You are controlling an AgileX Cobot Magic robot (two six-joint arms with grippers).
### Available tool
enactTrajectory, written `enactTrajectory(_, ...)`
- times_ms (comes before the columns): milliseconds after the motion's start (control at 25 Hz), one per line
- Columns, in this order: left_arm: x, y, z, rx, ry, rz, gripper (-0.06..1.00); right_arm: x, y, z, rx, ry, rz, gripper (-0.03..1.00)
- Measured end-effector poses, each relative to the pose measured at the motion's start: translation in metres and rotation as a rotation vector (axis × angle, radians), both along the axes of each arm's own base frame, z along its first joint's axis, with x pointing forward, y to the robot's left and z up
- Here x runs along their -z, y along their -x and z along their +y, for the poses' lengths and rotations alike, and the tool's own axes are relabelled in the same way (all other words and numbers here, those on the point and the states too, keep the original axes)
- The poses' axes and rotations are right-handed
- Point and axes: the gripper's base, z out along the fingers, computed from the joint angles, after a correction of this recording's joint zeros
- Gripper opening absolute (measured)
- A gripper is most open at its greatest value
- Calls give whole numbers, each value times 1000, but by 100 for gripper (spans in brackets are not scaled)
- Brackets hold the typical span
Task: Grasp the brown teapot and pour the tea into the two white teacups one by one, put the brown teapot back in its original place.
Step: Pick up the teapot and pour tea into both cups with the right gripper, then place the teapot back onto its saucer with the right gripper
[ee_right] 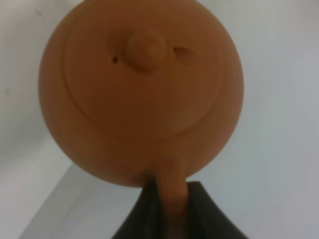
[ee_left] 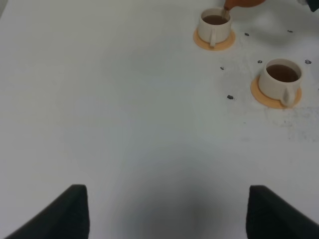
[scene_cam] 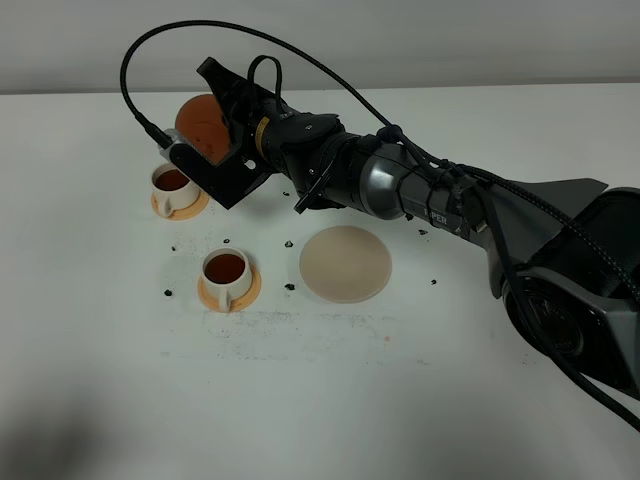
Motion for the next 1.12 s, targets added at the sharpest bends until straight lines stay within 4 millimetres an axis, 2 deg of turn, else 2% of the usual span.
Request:
enactTrajectory(280,0,0,0,0,0,0,66,0,0,0,2,-5,2,11)
enactTrajectory(800,0,0,0,0,0,0,66,3,1,-1,103,-171,152,11)
enactTrajectory(960,0,0,0,0,0,0,66,-11,2,-4,164,-281,224,11)
enactTrajectory(1120,0,0,0,0,0,0,66,-45,6,-11,268,-461,327,11)
